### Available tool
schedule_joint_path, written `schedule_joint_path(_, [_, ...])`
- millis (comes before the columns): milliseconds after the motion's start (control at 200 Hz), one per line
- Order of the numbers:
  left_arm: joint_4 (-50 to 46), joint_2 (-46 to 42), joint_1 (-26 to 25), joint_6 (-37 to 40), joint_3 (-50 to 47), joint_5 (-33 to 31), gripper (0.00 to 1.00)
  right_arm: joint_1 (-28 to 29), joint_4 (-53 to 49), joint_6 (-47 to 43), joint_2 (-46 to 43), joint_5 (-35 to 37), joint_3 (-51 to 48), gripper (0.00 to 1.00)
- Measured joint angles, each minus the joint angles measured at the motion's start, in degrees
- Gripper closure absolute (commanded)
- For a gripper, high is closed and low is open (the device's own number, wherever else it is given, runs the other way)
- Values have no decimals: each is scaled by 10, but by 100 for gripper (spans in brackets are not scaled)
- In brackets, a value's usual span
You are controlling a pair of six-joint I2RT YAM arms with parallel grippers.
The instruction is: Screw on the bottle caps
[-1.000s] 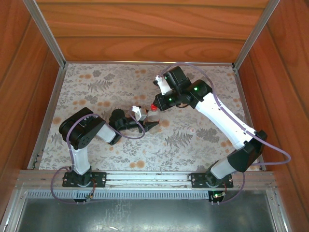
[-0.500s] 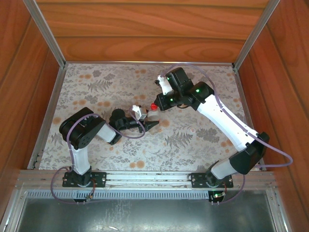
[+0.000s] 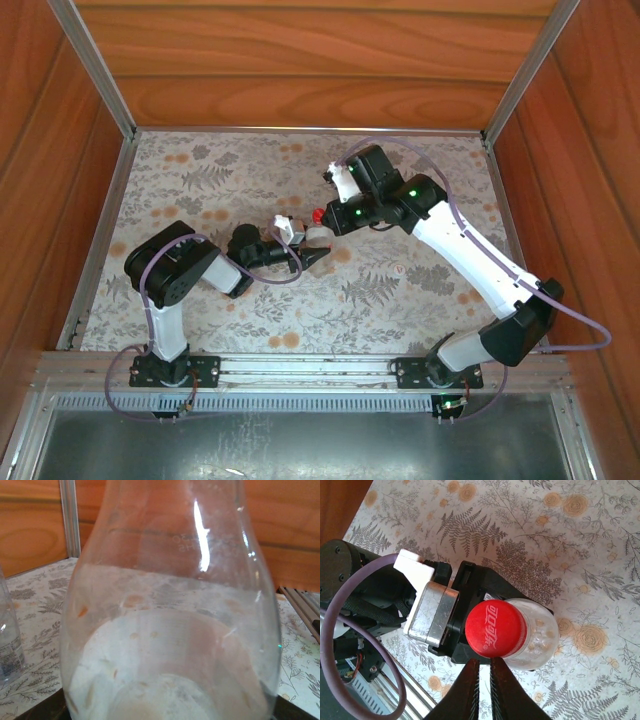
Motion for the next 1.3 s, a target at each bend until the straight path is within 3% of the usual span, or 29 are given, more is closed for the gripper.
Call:
schedule_joint_path(95, [0, 0, 0, 0, 0, 0, 43, 0, 1, 4, -3, 2, 0, 71])
schedule_joint_path(380, [0, 0, 0, 1, 0, 0, 43, -16, 6, 4, -3, 5, 12, 68])
schedule_joint_path(1299, [1, 1, 0, 2, 0, 2, 43, -34, 26, -2, 38, -39, 25, 84])
